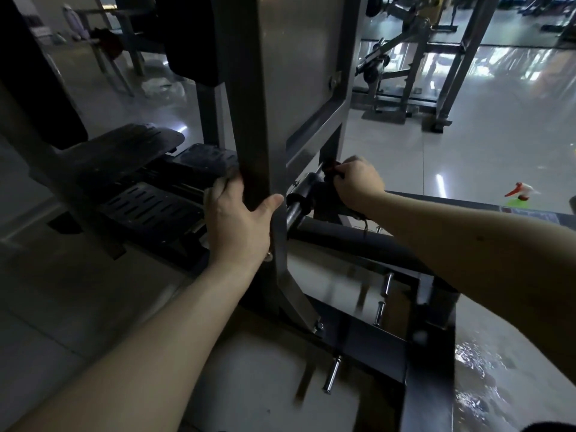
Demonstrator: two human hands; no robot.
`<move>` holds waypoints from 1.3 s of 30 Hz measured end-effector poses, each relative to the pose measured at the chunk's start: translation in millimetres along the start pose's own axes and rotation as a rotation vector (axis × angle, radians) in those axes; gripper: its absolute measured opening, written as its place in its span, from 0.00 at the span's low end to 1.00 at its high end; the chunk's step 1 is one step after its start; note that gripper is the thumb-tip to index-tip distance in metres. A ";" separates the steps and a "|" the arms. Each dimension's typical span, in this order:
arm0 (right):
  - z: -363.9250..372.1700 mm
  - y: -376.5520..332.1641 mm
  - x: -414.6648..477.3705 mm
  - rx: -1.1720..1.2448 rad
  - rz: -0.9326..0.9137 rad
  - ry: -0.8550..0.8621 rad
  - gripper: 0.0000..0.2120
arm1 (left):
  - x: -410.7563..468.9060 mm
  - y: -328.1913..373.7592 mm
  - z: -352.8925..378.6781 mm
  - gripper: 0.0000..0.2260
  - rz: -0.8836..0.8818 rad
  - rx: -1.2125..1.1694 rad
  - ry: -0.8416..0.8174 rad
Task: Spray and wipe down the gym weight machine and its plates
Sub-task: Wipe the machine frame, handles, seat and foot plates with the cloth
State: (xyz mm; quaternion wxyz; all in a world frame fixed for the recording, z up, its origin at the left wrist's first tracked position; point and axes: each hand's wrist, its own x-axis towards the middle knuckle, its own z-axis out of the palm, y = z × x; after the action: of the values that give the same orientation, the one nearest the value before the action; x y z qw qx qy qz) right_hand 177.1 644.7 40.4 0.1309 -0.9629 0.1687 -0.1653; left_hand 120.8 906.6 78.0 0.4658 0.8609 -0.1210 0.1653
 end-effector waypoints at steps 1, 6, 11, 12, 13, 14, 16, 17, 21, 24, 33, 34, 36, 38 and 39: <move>9.8 -5.2 8.9 -0.057 -0.016 -0.037 0.16 | 0.6 -1.9 0.6 0.23 0.017 0.017 0.011; 31.8 -38.8 6.7 -0.111 -0.165 -0.060 0.15 | 4.0 -7.5 3.5 0.24 0.082 0.125 0.079; 23.5 -12.1 -20.8 -0.228 -0.421 -0.005 0.13 | 2.5 -12.1 5.3 0.27 0.097 0.105 0.095; 22.2 -11.9 -10.7 -0.257 -0.371 0.000 0.13 | 3.0 -11.9 5.1 0.28 0.093 0.106 0.096; 21.3 -15.0 2.0 -0.283 -0.295 0.003 0.14 | 4.1 -11.5 4.9 0.28 0.089 0.110 0.095; 20.6 -20.5 11.1 -0.287 -0.206 -0.013 0.16 | 4.4 -11.4 4.9 0.27 0.082 0.117 0.088; 24.9 -29.3 16.8 -0.246 -0.130 -0.031 0.16 | 4.5 -11.0 4.6 0.25 0.069 0.121 0.079; 26.0 -32.8 11.3 -0.226 -0.168 -0.043 0.15 | 4.9 -10.9 4.1 0.25 0.065 0.123 0.080; 18.2 -26.6 -60.6 -0.126 -0.452 -0.093 0.12 | 4.3 -8.6 4.0 0.26 0.051 0.126 0.081; 15.5 -7.3 -126.8 -0.058 -0.435 -0.237 0.14 | 2.2 -4.3 3.0 0.24 0.037 0.117 0.059; -47.8 -73.0 -90.4 0.869 0.081 0.201 0.14 | 5.4 2.0 -8.9 0.22 0.036 0.104 0.010; -47.7 -85.1 -79.1 0.947 0.082 0.223 0.16 | 8.4 1.6 -11.1 0.24 0.025 0.073 0.001; -40.2 -111.8 -73.2 1.049 0.089 0.189 0.20 | 14.3 -1.6 -12.8 0.27 0.016 0.009 0.009; -31.6 -134.9 -87.9 1.096 0.132 0.137 0.23 | 17.1 -1.4 -12.9 0.28 0.016 -0.027 0.031; -26.7 -141.7 -100.7 1.113 0.155 0.139 0.23 | 17.2 -0.9 -12.6 0.29 0.015 -0.042 0.041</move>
State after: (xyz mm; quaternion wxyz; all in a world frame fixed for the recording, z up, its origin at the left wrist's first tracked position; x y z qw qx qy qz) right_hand 117.9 805.4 80.7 0.6193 -0.7204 0.1343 -0.2820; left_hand 134.8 916.8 90.5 0.4850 0.8464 -0.1213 0.1836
